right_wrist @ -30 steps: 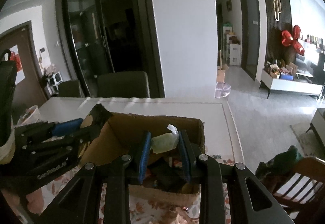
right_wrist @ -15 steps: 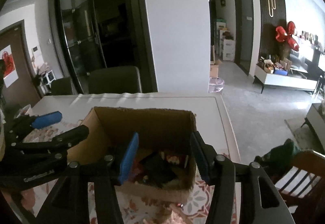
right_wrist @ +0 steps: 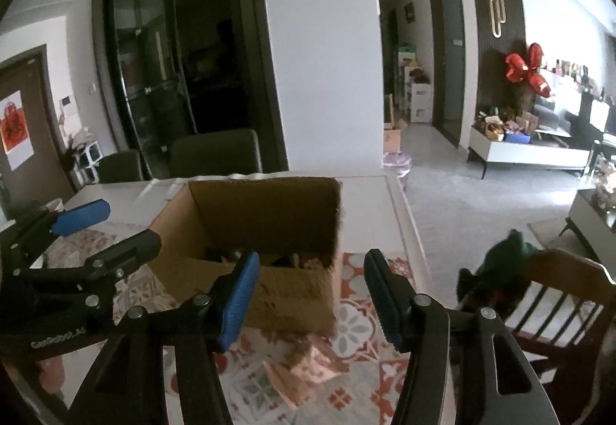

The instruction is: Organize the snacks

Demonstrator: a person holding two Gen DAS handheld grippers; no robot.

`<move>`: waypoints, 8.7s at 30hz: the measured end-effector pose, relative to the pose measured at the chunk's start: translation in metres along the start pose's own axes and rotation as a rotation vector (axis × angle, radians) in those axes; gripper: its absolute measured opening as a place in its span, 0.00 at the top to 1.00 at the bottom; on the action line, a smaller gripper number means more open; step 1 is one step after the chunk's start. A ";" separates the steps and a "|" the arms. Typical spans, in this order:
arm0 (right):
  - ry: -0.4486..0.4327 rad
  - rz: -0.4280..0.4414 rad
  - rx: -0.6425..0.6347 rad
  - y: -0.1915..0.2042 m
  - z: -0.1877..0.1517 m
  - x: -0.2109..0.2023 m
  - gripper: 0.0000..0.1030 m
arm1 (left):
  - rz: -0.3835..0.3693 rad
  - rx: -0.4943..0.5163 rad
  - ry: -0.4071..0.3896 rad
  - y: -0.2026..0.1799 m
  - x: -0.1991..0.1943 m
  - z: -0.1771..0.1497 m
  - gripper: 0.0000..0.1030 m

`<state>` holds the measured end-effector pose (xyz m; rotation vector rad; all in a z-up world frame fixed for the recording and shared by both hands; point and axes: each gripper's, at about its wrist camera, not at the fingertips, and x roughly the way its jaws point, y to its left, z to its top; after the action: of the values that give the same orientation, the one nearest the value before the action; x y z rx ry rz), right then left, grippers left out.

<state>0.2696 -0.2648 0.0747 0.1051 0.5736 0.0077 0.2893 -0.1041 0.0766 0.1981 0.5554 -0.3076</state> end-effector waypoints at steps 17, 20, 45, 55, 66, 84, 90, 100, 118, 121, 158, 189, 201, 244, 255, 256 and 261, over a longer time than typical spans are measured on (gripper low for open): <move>0.086 -0.061 0.061 -0.035 -0.065 -0.011 0.44 | -0.114 0.104 0.063 -0.057 0.021 -0.053 0.23; 0.128 -0.064 0.082 -0.043 -0.079 -0.002 0.44 | -0.129 0.118 0.089 -0.063 0.031 -0.064 0.24; 0.331 -0.090 0.120 -0.078 -0.134 0.053 0.44 | -0.168 0.263 0.255 -0.108 0.123 -0.105 0.24; 0.351 -0.081 0.140 -0.078 -0.139 0.061 0.44 | -0.179 0.212 0.274 -0.104 0.131 -0.114 0.41; 0.344 -0.046 0.138 -0.069 -0.137 0.060 0.44 | -0.168 0.114 0.235 -0.076 0.097 -0.118 0.57; 0.278 0.101 0.083 -0.023 -0.110 0.091 0.44 | 0.040 -0.177 0.234 -0.003 0.067 -0.126 0.57; 0.284 0.119 0.092 -0.013 -0.105 0.117 0.45 | 0.079 -0.197 0.226 0.003 0.073 -0.127 0.57; 0.299 0.099 0.131 -0.016 -0.108 0.136 0.50 | 0.066 -0.252 0.236 0.005 0.088 -0.124 0.57; 0.269 0.099 0.132 -0.006 -0.115 0.139 0.70 | 0.060 -0.266 0.241 0.007 0.091 -0.125 0.57; 0.263 0.098 0.130 -0.005 -0.118 0.135 0.73 | 0.062 -0.264 0.237 0.006 0.088 -0.126 0.57; -0.029 0.106 0.080 0.009 -0.060 -0.002 0.73 | 0.029 -0.183 -0.055 0.011 -0.034 -0.066 0.57; -0.097 0.109 0.006 0.018 0.039 0.037 0.73 | 0.009 -0.127 -0.040 0.056 0.029 0.029 0.56; -0.013 0.080 0.004 0.014 0.046 0.079 0.67 | 0.071 -0.128 0.025 0.063 0.071 0.037 0.36; -0.151 -0.048 -0.026 0.044 -0.068 -0.123 0.19 | 0.253 -0.164 -0.208 0.036 -0.163 -0.085 0.00; -0.148 -0.051 -0.011 0.046 -0.101 -0.148 0.19 | 0.256 -0.146 -0.230 0.023 -0.191 -0.113 0.00; -0.147 -0.052 -0.009 0.046 -0.102 -0.150 0.19 | 0.254 -0.146 -0.231 0.022 -0.192 -0.114 0.00; -0.143 -0.052 0.005 0.043 -0.108 -0.155 0.19 | 0.240 -0.144 -0.234 0.020 -0.198 -0.120 0.00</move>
<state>0.0821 -0.2171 0.0730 0.0947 0.4338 -0.0511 0.0777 -0.0075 0.0863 0.0865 0.3162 -0.0549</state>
